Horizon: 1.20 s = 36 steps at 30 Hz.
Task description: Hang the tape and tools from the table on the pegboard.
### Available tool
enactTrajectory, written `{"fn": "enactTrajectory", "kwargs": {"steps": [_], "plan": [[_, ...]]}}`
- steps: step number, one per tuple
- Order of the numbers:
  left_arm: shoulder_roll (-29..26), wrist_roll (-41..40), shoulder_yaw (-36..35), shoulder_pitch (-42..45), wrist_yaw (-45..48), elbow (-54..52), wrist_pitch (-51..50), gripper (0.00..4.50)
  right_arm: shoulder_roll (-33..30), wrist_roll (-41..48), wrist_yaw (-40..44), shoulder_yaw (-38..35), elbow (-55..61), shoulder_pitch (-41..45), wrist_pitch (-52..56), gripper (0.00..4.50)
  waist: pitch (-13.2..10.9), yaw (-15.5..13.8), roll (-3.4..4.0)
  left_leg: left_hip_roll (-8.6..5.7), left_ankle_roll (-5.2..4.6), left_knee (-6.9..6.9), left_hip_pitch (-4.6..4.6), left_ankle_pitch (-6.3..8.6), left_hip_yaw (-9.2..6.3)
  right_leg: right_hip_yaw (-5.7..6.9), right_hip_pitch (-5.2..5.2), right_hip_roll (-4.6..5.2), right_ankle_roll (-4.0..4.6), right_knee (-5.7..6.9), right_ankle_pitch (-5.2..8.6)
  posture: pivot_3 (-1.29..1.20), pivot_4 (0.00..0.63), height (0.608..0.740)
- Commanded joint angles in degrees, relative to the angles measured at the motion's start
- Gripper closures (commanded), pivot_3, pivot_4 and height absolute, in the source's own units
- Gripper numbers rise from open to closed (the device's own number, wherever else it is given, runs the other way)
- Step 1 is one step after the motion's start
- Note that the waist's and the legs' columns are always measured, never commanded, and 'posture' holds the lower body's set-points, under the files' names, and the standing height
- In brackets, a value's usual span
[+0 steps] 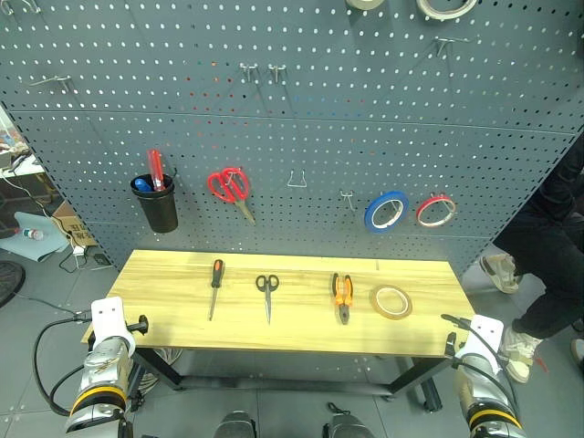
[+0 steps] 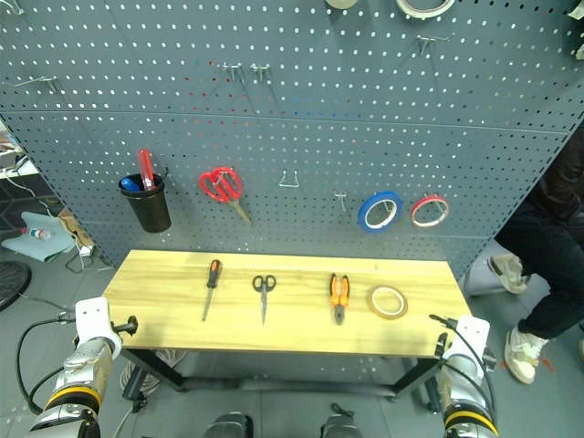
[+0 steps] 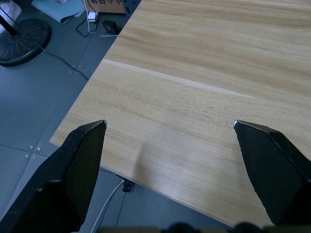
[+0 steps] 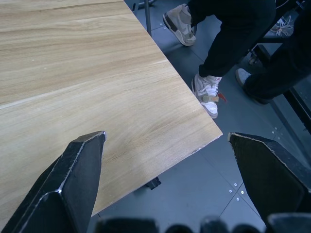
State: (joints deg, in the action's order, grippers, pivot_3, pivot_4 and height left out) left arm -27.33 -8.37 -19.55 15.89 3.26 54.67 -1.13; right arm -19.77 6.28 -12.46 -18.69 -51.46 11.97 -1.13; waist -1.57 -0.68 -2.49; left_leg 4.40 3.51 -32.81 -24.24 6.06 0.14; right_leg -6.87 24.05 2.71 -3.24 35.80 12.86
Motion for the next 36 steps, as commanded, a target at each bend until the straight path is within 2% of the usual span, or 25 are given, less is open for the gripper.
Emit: {"fn": "enactTrajectory", "kwargs": {"steps": [1,14,22,27,32,36], "plan": [[-0.56,-0.08,-0.28,1.02,-0.07,-1.26,0.97,0.04,-0.38,-0.24,0.00,-0.09,2.01,0.71,-0.12,0.00,0.00,0.01,0.00,0.00,0.00,0.00,0.00,0.00,0.00,0.00,0.00,0.00,0.00,0.00,0.00,0.20,0.000,0.740],[-0.69,-1.00,-1.07,0.26,0.59,-3.85,0.90,0.04,-0.81,-1.95,0.75,1.29,3.62,0.31,-0.53,0.00,0.00,0.02,0.00,0.00,0.00,0.00,0.00,0.00,0.00,0.00,0.01,0.00,0.00,0.00,0.00,0.20,0.000,0.740],[-0.93,-1.37,-1.33,-2.35,1.52,-9.29,-1.14,0.04,-1.38,-2.82,2.37,2.34,11.38,-2.88,1.61,0.00,0.00,0.02,0.00,0.00,0.00,0.00,-0.02,0.00,0.00,0.00,0.01,0.01,0.01,0.00,0.01,0.19,0.001,0.740],[-1.46,-3.99,-2.12,-5.16,6.16,-20.11,-4.56,0.04,-2.89,-2.89,8.11,3.95,24.28,-6.36,7.30,0.00,-0.19,0.10,0.04,0.01,0.01,0.00,-0.02,0.01,0.01,0.00,0.06,0.03,0.02,0.01,0.01,0.18,0.046,0.740],[-4.06,-8.74,-1.48,-10.60,16.29,-36.92,-12.52,0.04,-6.90,-1.35,18.36,5.79,38.42,-10.08,14.86,0.00,-0.92,0.25,0.17,0.02,0.07,0.00,-0.03,0.05,0.02,0.01,0.10,0.08,0.13,0.04,0.08,0.16,0.089,0.740],[-7.71,-11.19,0.89,-10.61,23.35,-47.69,-18.62,0.04,-12.06,0.20,28.37,7.75,46.81,-12.00,19.45,0.00,-2.44,0.08,0.31,-0.06,0.08,-0.08,0.08,0.08,0.02,0.17,0.20,0.31,0.16,0.03,0.11,0.15,0.127,0.740]]}}
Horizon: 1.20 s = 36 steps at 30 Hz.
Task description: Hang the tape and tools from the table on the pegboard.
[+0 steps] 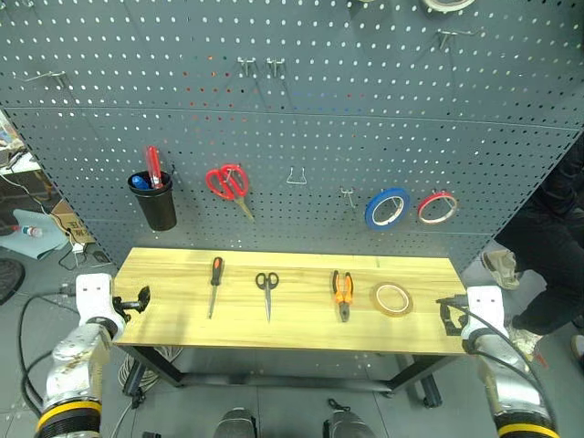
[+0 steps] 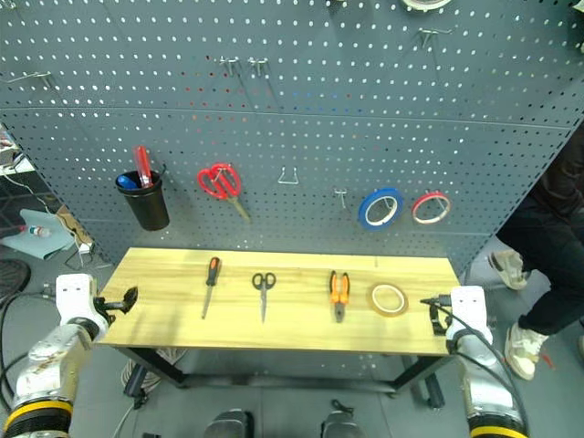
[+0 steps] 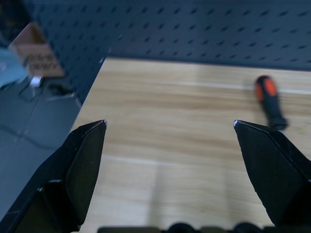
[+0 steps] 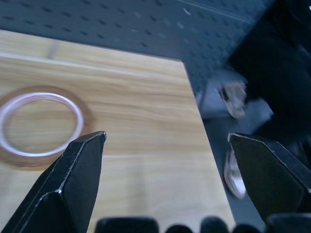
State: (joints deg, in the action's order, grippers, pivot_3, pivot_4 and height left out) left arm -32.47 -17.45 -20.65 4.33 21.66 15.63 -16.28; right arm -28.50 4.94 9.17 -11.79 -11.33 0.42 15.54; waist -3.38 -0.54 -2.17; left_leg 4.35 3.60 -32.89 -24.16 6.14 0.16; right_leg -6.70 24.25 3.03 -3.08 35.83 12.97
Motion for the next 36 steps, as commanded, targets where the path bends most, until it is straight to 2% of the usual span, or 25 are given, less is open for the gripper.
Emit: {"fn": "enactTrajectory", "kwargs": {"steps": [1,5,6,8,10,17,20,21,23,25,30,36], "plan": [[-3.18,-2.95,2.54,0.96,6.37,-11.23,-4.99,0.04,-4.67,2.28,9.62,1.33,8.35,-0.88,3.58,0.00,-1.13,-0.11,0.00,-0.05,0.00,-0.03,-0.02,0.00,-0.01,0.04,0.00,0.08,0.00,-0.01,0.00,0.15,0.139,0.740],[-5.10,-6.10,5.37,0.67,12.14,-20.80,-10.26,0.04,-8.58,5.38,17.94,1.48,12.35,-0.81,6.83,0.00,-3.20,-0.09,0.03,-0.40,-0.01,-0.24,-0.10,0.01,-0.01,0.03,-0.07,0.42,-0.02,-0.06,0.02,0.14,0.181,0.740],[-5.85,-7.60,7.04,1.33,14.35,-24.11,-12.31,0.04,-10.05,6.11,20.42,1.70,13.13,-0.10,7.74,0.00,-3.99,-0.09,0.00,-0.40,-0.10,-0.46,-0.18,0.07,-0.01,0.02,-0.08,0.42,-0.03,-0.06,0.02,0.13,0.210,0.740],[-6.80,-10.95,10.40,2.94,18.89,-29.24,-15.94,0.04,-12.73,7.22,25.62,3.19,14.42,0.99,9.10,0.00,-6.04,-0.10,0.02,-0.39,-0.54,-1.00,-0.41,0.34,-0.01,-0.02,-0.07,0.42,-0.04,-0.04,0.02,0.13,0.240,0.740],[-7.49,-14.11,13.93,4.56,23.38,-33.28,-18.83,0.04,-14.64,7.33,29.39,5.10,15.48,1.93,9.75,0.00,-7.40,-0.10,-0.01,-0.43,-0.56,-1.07,-0.74,0.35,-0.01,-0.09,0.01,0.42,-0.04,-0.09,0.02,0.13,0.260,0.740],[-7.18,-16.11,23.47,14.07,32.63,-36.22,-20.83,0.04,-16.44,5.00,32.97,9.43,12.53,9.27,11.49,0.00,-11.88,-0.02,-0.09,-0.43,-0.69,-1.24,-1.28,0.28,-0.02,-0.14,0.27,0.33,-0.11,0.04,-0.01,0.08,0.366,0.740],[-4.60,-15.95,27.28,18.76,36.59,-34.32,-19.25,0.04,-16.10,2.91,33.66,12.04,8.07,14.16,10.71,0.00,-13.76,-0.02,-0.05,-0.44,-1.10,-1.30,-1.56,0.02,-0.03,-0.15,0.45,0.32,-0.26,0.09,0.03,0.06,0.400,0.740],[-4.08,-15.78,27.78,19.61,37.26,-33.79,-19.01,0.04,-16.16,2.42,33.99,12.55,7.05,15.12,10.27,0.00,-14.29,-0.02,-0.06,-0.45,-1.19,-1.34,-1.91,-0.03,-0.03,-0.15,0.73,0.32,-0.39,0.10,0.04,0.06,0.405,0.740],[-2.86,-15.30,29.74,21.20,40.25,-31.34,-17.73,0.04,-15.76,0.40,34.06,14.47,2.87,17.75,8.66,0.00,-14.85,0.08,-0.06,-0.49,-1.32,-1.44,-2.31,-0.03,-0.04,-0.20,1.01,0.31,-0.81,0.21,0.04,0.06,0.408,0.740],[-1.35,-14.62,31.60,23.09,42.74,-28.54,-16.01,0.04,-14.92,-1.27,34.48,16.45,-2.00,20.61,7.41,0.00,-15.46,0.07,-0.03,-0.53,-1.58,-1.46,-2.31,0.18,-0.05,-0.21,0.98,0.31,-1.33,0.30,0.00,0.05,0.417,0.740],[1.73,-13.83,32.01,27.06,44.56,-24.07,-14.46,0.04,-12.20,-5.34,34.68,19.78,-15.76,27.22,2.31,0.00,-16.77,0.15,-0.03,-0.54,-1.65,-1.41,-2.36,0.29,-0.11,-0.15,1.02,0.29,-1.39,0.32,0.12,0.04,0.408,0.740],[1.30,-13.57,31.53,26.96,45.11,-24.52,-14.37,0.04,-7.55,-7.63,33.31,20.02,-37.01,36.69,-3.54,0.00,-17.05,1.02,-0.07,-0.61,-1.63,-1.46,-2.37,0.29,-0.12,-0.16,0.99,0.34,-1.47,0.32,0.09,0.07,0.394,0.740]]}}
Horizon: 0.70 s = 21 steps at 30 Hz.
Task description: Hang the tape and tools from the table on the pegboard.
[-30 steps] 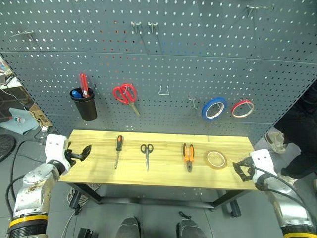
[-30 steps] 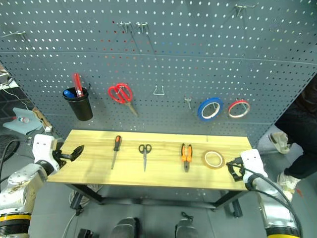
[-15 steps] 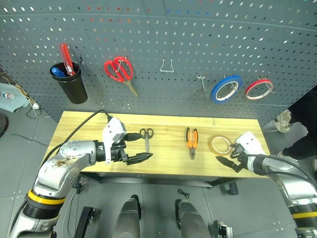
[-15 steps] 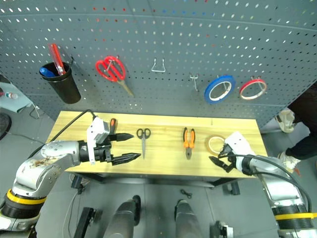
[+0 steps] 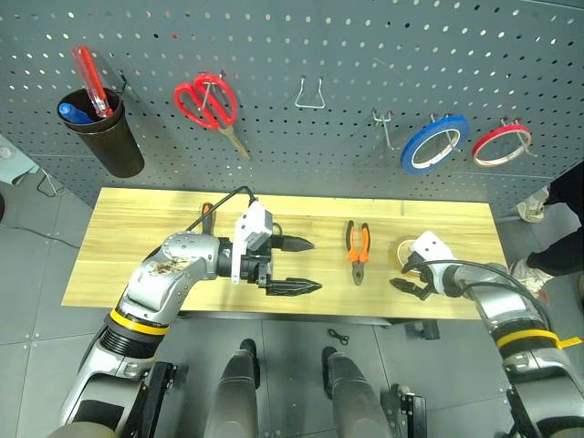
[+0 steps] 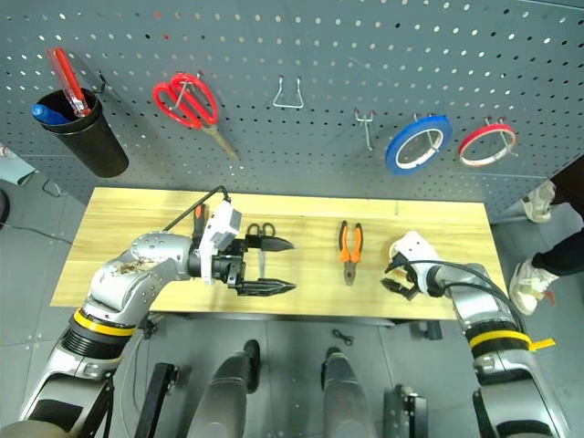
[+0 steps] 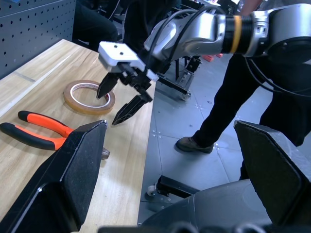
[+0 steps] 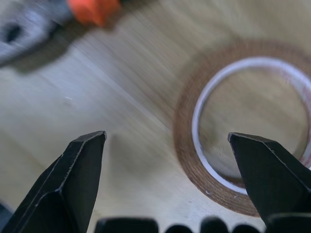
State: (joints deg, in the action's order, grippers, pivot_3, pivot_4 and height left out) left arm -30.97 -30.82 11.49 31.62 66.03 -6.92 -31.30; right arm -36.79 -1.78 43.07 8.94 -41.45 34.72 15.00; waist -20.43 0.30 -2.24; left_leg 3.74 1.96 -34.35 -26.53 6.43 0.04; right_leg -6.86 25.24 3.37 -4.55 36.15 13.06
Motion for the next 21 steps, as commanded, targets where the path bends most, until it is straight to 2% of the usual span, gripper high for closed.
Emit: {"fn": "enactTrajectory", "kwargs": {"steps": [1,7,14,18,21], "plan": [[-0.33,-0.47,-0.80,-0.81,0.59,-2.61,0.39,0.04,1.16,-1.19,-0.57,-0.75,-9.46,3.40,-3.91,0.00,0.00,0.40,-0.01,0.00,0.00,-0.01,0.00,0.00,-0.01,0.00,-0.01,0.00,-0.01,0.00,-0.01,0.07,0.389,0.740],[0.32,-1.57,-1.48,-2.81,0.01,-4.39,0.18,0.00,2.33,-1.75,1.80,-0.59,-17.07,6.08,-9.84,1.93,0.01,0.54,-0.01,0.00,0.01,-0.10,0.04,0.00,-0.05,0.02,-0.12,0.00,-0.09,0.00,-0.05,0.06,0.358,0.740],[5.90,0.94,-1.22,-2.23,-2.81,-0.16,4.48,0.00,3.22,-2.65,1.47,-0.54,-19.10,4.58,-14.93,4.24,0.07,0.66,-0.08,0.00,0.03,-0.39,0.03,-0.01,-0.06,0.03,-0.25,-0.01,-0.24,-0.02,-0.20,0.06,0.334,0.740],[6.40,1.13,-1.50,-2.15,-2.93,-0.21,4.42,0.00,2.34,-3.45,-1.11,-1.15,-15.69,1.91,-17.31,4.25,0.09,0.67,-0.10,-0.01,0.05,-0.40,0.04,-0.02,-0.07,0.02,-0.26,-0.01,-0.25,0.00,-0.24,0.07,0.323,0.740],[5.46,0.10,-2.90,-2.64,-2.98,-0.82,2.89,0.00,1.21,-3.23,-4.97,-2.83,-3.99,-4.40,-18.21,4.25,0.10,0.42,-0.10,-0.02,0.07,-0.39,0.03,-0.03,-0.08,0.02,-0.26,-0.01,-0.27,-0.01,-0.24,0.07,0.321,0.740]]}}
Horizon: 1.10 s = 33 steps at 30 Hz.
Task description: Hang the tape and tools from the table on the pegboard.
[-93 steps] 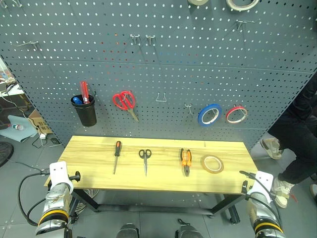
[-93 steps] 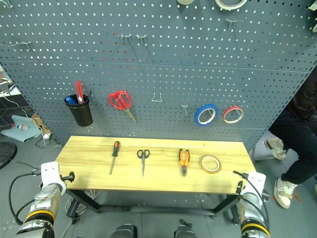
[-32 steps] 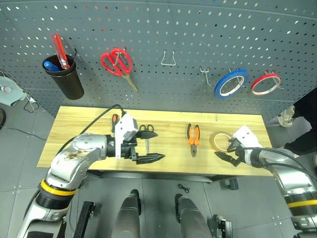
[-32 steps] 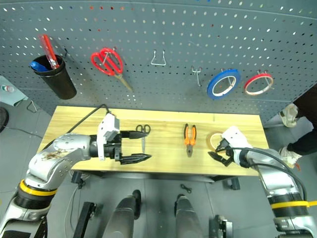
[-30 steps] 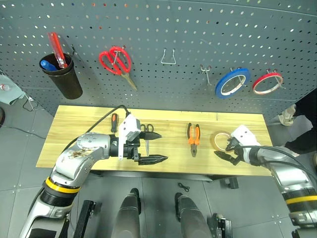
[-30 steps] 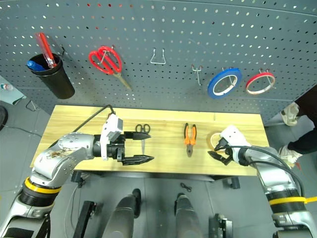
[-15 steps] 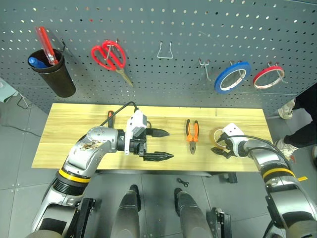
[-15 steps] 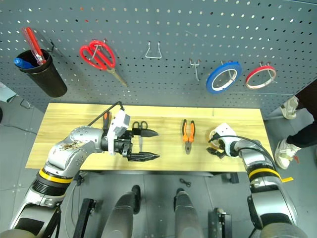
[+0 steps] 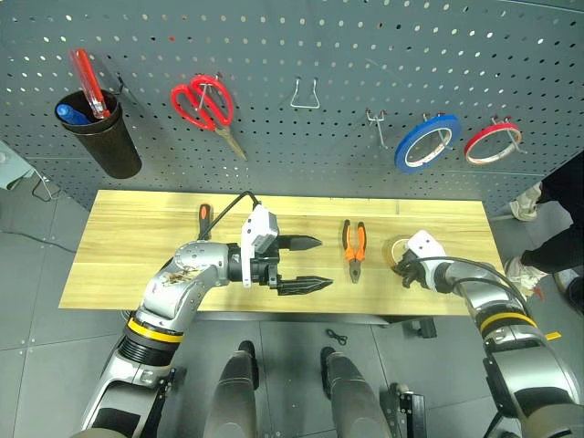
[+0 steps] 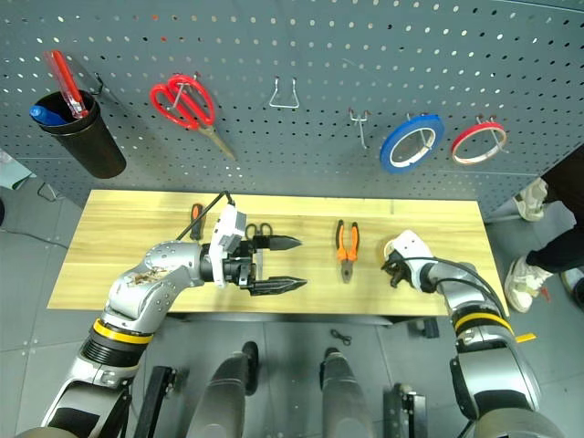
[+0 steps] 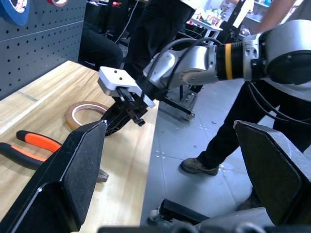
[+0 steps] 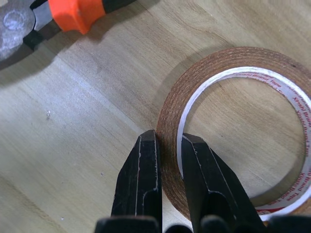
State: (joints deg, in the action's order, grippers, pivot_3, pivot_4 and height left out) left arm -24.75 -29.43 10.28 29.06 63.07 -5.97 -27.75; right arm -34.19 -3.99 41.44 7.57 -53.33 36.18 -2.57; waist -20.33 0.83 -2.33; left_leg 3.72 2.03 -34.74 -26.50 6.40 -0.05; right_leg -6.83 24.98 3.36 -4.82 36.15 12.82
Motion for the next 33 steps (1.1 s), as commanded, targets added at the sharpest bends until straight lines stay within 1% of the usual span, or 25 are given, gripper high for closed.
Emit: {"fn": "enactTrajectory", "kwargs": {"steps": [1,3,4,5,7,8,10,12,15,17,20,21,23,26,31,33], "plan": [[-1.05,-2.29,-2.39,-0.36,-0.31,-2.38,-1.99,0.00,-1.83,-1.78,-5.83,-1.97,13.47,-8.61,-1.15,4.25,0.00,-0.26,0.01,0.00,0.00,0.01,-0.01,0.00,0.00,0.01,0.01,0.00,0.00,0.00,0.00,0.08,0.320,0.740],[-1.43,-4.55,-3.96,-0.69,-1.17,-3.50,-4.97,0.00,-2.16,-4.97,-12.85,-3.30,24.37,-13.55,-1.75,4.25,0.01,-0.32,0.03,-0.02,0.00,0.03,-0.11,0.00,-0.02,0.01,0.09,0.02,-0.02,0.02,0.01,0.08,0.320,0.740],[-1.52,-5.42,-4.55,-0.77,-1.53,-3.85,-6.08,0.00,-2.10,-6.16,-15.12,-3.77,28.24,-15.25,-1.23,4.25,0.01,-0.25,0.04,-0.02,0.00,0.00,-0.25,0.00,-0.03,0.01,0.23,0.02,-0.03,0.03,0.01,0.08,0.320,0.740],[-1.52,-5.83,-4.85,-0.82,-1.72,-3.93,-6.66,0.00,-1.96,-6.91,-16.50,-4.03,30.56,-16.30,-0.59,4.25,0.03,0.03,0.06,-0.04,0.06,-0.03,-0.37,-0.04,-0.03,0.00,0.35,0.04,-0.08,0.04,-0.03,0.08,0.306,0.740],[-0.50,-12.92,-9.63,-0.64,-4.67,-4.51,-13.01,0.00,0.04,-13.25,-25.17,-4.69,43.94,-20.76,-1.52,4.25,0.04,0.22,0.08,-0.05,0.11,-0.11,-0.39,-0.07,-0.02,-0.03,0.35,0.04,-0.12,0.02,-0.14,0.08,0.301,0.740],[0.11,-16.26,-11.84,-0.45,-6.33,-4.60,-15.88,0.00,0.90,-16.37,-28.92,-4.66,48.83,-22.13,-2.13,4.25,0.05,0.31,0.09,-0.04,0.13,-0.10,-0.41,-0.09,-0.03,-0.03,0.39,0.04,-0.12,0.06,-0.14,0.07,0.296,0.740],[0.89,-20.25,-14.75,-0.73,-8.69,-4.87,-19.02,0.00,2.06,-21.35,-33.83,-3.99,54.18,-23.04,-3.35,4.25,0.14,0.69,0.14,0.01,0.21,-0.10,-0.38,-0.14,-0.10,0.01,0.45,-0.04,-0.06,0.17,-0.18,0.07,0.290,0.740],[1.82,-23.01,-17.08,-0.68,-11.18,-4.73,-20.64,0.00,2.30,-25.40,-37.10,-2.99,55.99,-22.34,-5.31,4.25,0.38,0.52,0.15,0.00,0.34,-0.08,-0.39,-0.23,-0.11,0.02,0.46,-0.03,-0.05,0.18,-0.23,0.06,0.276,0.740],[2.74,-25.36,-19.41,0.33,-14.02,-4.05,-21.62,0.00,2.06,-27.93,-39.92,-2.47,55.82,-20.46,-8.24,4.25,0.79,0.18,0.01,-0.01,0.35,-0.10,-0.40,-0.25,-0.11,0.06,0.35,0.00,-0.09,-0.02,-0.33,0.06,0.269,0.740],[3.08,-26.24,-21.01,1.68,-15.55,-2.91,-21.36,0.00,1.82,-28.34,-41.20,-2.29,53.28,-17.56,-10.22,4.25,0.86,-0.03,-0.03,-0.03,0.35,-0.11,-0.41,-0.25,-0.11,0.06,0.30,0.02,-0.08,-0.09,-0.37,0.06,0.261,0.740],[2.96,-26.37,-21.49,2.64,-16.17,-2.20,-21.00,0.00,1.60,-28.63,-42.32,-1.39,49.03,-13.29,-13.70,4.25,1.02,-0.09,-0.13,-0.03,0.34,-0.14,-0.48,-0.28,-0.11,0.09,0.30,0.02,-0.07,-0.12,-0.44,0.07,0.258,0.740],[2.73,-26.17,-21.33,2.75,-15.96,-2.25,-20.95,0.00,1.77,-28.51,-42.68,-1.20,47.66,-11.84,-14.78,4.25,1.16,-0.06,-0.13,-0.02,0.34,-0.13,-0.48,-0.28,-0.11,0.10,0.30,0.03,0.14,-0.13,-0.57,0.07,0.258,0.740],[2.50,-26.04,-21.19,2.90,-15.79,-2.43,-20.97,0.00,1.99,-28.27,-42.79,-0.51,44.60,-9.15,-16.86,4.25,1.31,-0.04,-0.12,-0.02,0.34,-0.10,-0.48,-0.28,-0.11,0.11,0.28,0.03,0.29,-0.18,-0.66,0.08,0.255,0.740],[2.20,-25.82,-21.20,3.05,-15.74,-2.53,-20.82,0.00,2.43,-27.76,-42.46,0.40,40.68,-6.45,-19.00,4.25,1.34,-0.01,-0.14,-0.01,0.34,-0.06,-0.48,-0.29,-0.12,0.13,0.29,0.02,0.32,-0.18,-0.67,0.10,0.252,0.740],[2.11,-25.88,-21.25,3.17,-16.25,-3.00,-20.76,0.00,4.36,-24.05,-37.46,1.93,34.14,-2.38,-19.93,4.25,1.36,-0.01,-0.15,-0.01,0.34,-0.08,-0.48,-0.30,-0.13,0.15,0.27,0.02,0.36,-0.16,-0.70,0.10,0.252,0.740],[2.26,-26.03,-21.38,2.99,-16.52,-3.16,-20.71,0.00,5.23,-21.94,-35.82,1.56,32.93,-1.87,-19.32,3.20,1.39,-0.04,-0.15,-0.01,0.34,-0.08,-0.48,-0.30,-0.14,0.16,0.27,0.02,0.36,-0.14,-0.71,0.11,0.245,0.740]]}}
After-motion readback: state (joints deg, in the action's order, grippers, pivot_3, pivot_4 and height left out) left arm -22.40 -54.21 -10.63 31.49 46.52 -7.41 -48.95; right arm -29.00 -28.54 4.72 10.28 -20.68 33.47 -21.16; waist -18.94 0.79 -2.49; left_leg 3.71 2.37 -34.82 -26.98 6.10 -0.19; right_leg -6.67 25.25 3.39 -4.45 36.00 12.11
